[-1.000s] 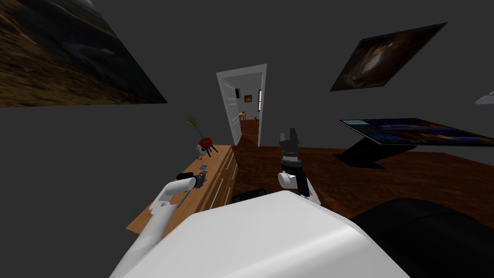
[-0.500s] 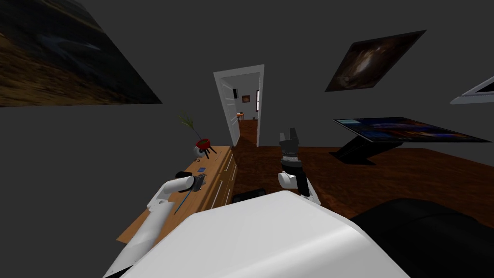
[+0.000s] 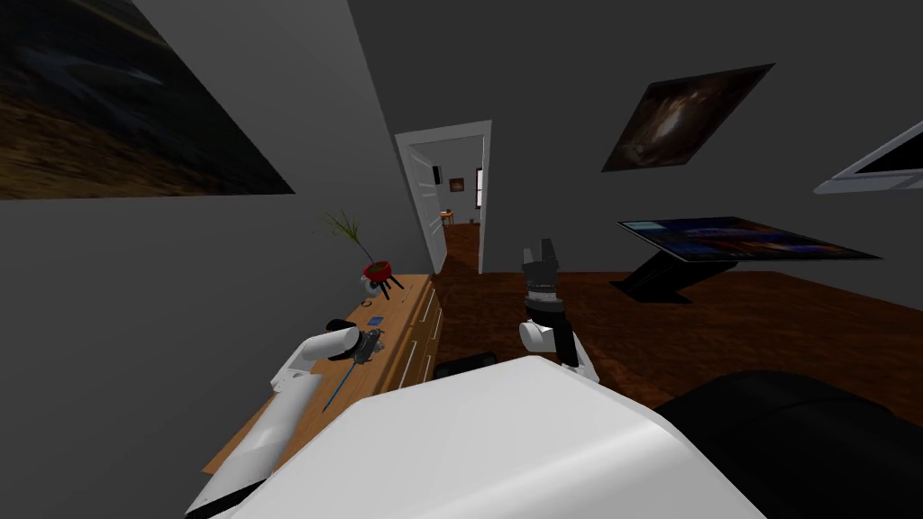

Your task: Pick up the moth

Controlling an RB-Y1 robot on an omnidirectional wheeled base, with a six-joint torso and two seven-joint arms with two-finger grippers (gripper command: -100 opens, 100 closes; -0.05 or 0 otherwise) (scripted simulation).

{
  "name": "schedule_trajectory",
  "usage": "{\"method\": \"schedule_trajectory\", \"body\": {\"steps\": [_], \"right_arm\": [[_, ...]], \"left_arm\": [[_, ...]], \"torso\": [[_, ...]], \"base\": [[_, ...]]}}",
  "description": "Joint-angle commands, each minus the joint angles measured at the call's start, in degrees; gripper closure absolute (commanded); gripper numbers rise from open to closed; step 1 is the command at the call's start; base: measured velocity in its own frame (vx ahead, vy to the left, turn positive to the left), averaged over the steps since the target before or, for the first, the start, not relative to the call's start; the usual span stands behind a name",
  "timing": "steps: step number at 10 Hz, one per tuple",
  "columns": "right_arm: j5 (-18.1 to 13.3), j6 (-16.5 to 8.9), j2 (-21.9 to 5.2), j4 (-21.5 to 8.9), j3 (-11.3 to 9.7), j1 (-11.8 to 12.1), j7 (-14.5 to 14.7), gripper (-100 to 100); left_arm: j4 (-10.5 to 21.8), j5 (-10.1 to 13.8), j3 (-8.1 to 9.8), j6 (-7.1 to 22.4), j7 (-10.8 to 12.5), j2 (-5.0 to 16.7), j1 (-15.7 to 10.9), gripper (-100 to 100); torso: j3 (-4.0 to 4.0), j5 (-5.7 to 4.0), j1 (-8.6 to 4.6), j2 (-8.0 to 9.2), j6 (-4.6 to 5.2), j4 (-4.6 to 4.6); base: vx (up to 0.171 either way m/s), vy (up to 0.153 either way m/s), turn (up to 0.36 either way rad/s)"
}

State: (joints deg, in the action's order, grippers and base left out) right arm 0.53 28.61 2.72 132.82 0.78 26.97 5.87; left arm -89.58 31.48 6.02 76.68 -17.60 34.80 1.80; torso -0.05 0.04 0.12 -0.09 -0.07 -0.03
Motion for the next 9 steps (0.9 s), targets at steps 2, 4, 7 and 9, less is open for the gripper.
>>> {"method": "schedule_trajectory", "body": {"steps": [2, 4, 7, 9], "right_arm": [[0.0, 0.0, 0.0, 0.0, 0.0, 0.0, 0.0, 0], [0.0, 0.0, 0.0, 0.0, -0.01, -0.02, 0.0, 0], [0.0, 0.0, 0.0, 0.0, -0.01, -0.01, 0.0, 0], [0.0, 0.0, 0.0, 0.0, -0.01, -0.01, 0.0, 0]], "left_arm": [[2.4, -0.1, 0.47, -1.2, 0.07, 0.04, -0.59, -100], [4.82, -0.18, 0.94, -2.38, 0.12, 0.08, -1.19, -100], [8.44, -0.31, 1.64, -4.15, 0.19, 0.14, -2.09, -100], [10.85, -0.39, 2.11, -5.32, 0.24, 0.18, -2.69, -100]], "torso": [[0.03, -0.02, -0.09, 0.05, 0.0, 0.01], [0.16, -0.03, -0.13, 0.29, 0.03, 0.06], [0.19, -0.03, -0.1, 0.32, 0.01, 0.07], [0.16, -0.04, -0.11, 0.27, 0.01, 0.07]], "base": [[-0.019, 0.007, -0.103], [-0.067, 0.005, -0.169], [-0.061, 0.008, -0.125], [-0.05, 0.002, -0.132]]}}
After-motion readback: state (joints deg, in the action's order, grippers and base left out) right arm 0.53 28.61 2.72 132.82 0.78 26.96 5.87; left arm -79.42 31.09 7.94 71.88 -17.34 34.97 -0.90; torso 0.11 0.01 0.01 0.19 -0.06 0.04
